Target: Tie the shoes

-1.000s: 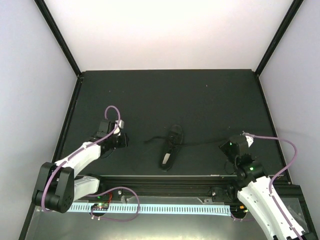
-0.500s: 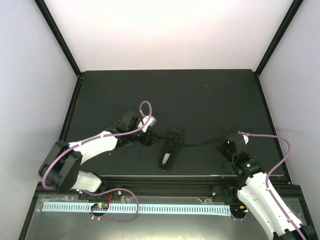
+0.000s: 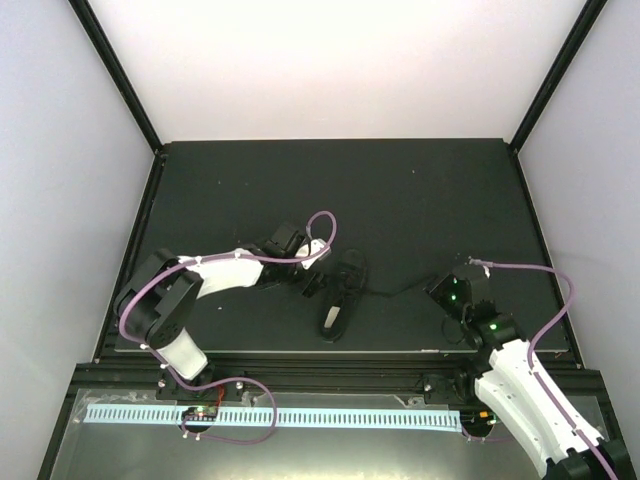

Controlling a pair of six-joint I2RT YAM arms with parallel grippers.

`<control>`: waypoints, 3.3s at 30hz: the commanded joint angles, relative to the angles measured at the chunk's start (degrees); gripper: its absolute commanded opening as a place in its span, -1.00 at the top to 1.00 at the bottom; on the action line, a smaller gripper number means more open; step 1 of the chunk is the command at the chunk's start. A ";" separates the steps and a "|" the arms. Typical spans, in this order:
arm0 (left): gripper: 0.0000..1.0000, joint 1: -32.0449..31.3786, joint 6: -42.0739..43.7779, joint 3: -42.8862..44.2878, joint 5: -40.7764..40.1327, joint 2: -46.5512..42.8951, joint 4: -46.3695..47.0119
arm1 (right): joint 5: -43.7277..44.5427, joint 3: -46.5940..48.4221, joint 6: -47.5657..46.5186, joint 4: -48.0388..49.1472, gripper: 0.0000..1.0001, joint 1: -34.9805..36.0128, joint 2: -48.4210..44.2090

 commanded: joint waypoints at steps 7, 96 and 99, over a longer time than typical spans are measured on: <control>-0.37 -1.63 4.34 5.83 -5.45 6.10 -1.49 | -2.78 -1.59 -0.09 4.24 0.97 -0.17 1.16; 0.96 -1.44 1.02 -4.64 10.50 -3.33 9.44 | -23.19 -2.81 -9.34 11.17 0.97 -25.20 7.57; 0.97 -1.65 -1.44 -7.72 12.85 -5.79 13.74 | -23.51 -1.96 -9.93 11.61 0.97 -25.23 8.02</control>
